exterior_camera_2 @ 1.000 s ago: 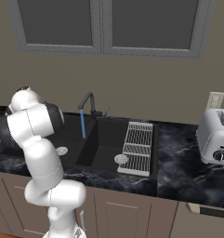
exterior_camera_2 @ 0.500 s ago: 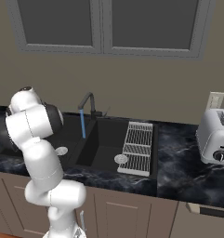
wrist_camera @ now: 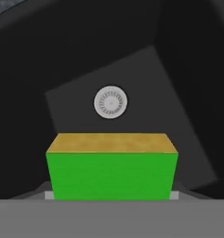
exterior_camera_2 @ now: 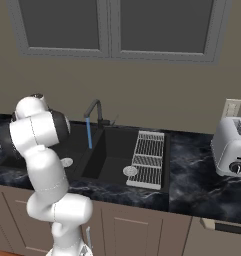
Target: Soak the sponge with water for a few seconds and then drop it inside the sink.
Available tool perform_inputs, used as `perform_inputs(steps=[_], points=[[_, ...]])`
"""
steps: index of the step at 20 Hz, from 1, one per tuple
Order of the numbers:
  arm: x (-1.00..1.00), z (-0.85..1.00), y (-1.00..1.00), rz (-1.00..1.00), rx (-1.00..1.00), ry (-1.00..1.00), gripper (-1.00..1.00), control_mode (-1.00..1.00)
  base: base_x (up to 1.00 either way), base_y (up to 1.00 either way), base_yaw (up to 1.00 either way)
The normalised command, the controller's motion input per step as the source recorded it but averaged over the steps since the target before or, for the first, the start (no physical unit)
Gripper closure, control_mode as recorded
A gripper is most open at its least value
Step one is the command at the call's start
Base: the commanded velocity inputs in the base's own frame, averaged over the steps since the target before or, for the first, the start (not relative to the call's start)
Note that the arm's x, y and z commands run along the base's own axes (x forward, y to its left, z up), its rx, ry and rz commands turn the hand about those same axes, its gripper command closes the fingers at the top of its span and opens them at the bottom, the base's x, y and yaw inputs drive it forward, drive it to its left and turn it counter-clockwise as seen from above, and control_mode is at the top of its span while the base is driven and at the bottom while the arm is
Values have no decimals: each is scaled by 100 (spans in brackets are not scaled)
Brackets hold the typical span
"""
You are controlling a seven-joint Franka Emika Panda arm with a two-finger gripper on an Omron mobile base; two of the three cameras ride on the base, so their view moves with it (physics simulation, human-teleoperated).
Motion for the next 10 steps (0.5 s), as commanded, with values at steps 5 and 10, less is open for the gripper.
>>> perform_inputs(steps=[5,10], points=[[64,-22,0,43,0,0,100,-100,0,0,0],[25,-3,0,25,-5,0,100,-100,0,0,0]])
